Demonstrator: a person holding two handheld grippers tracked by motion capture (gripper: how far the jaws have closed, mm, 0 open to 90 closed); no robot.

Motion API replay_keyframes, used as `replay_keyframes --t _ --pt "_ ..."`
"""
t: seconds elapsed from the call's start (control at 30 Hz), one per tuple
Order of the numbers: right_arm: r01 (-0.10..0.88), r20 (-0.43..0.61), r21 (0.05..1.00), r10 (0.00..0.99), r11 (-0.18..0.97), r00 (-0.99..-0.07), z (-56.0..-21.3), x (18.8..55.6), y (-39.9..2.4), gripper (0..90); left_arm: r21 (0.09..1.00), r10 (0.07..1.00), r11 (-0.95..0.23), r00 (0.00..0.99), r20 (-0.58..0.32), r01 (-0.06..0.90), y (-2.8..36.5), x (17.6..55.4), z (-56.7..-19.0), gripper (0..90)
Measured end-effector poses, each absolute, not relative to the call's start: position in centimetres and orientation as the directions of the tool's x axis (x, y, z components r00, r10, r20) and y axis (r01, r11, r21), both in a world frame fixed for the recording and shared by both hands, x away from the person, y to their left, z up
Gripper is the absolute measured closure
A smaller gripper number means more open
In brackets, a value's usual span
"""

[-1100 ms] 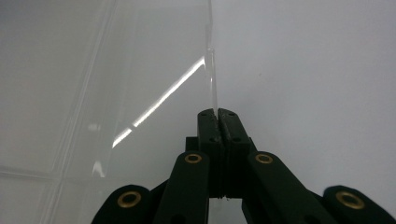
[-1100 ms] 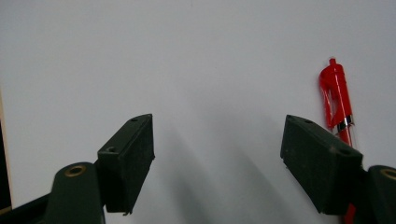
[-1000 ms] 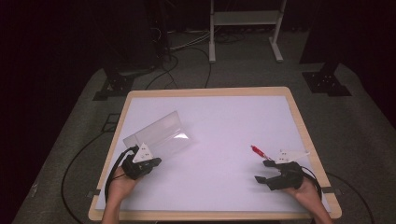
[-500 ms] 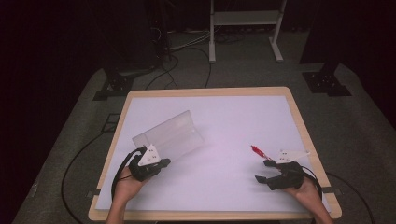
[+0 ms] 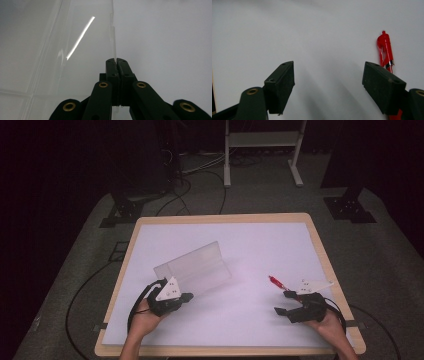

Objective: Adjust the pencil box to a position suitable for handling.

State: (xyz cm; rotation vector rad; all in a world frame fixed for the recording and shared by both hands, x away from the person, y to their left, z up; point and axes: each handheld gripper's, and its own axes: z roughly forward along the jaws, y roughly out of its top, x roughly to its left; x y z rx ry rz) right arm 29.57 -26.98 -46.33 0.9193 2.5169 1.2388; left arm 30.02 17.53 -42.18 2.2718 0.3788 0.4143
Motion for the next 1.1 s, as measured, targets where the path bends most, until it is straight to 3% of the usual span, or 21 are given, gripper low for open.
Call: replay_keyframes --t 1.1 --pt "0.453 0.095 0.775 0.627 0.441 -0.773 -46.0 29.6 -27.9 24.8 0.734 0.219 -0.678 0.962 0.161 0.032 12.5 29.2 -43.3 89.5"
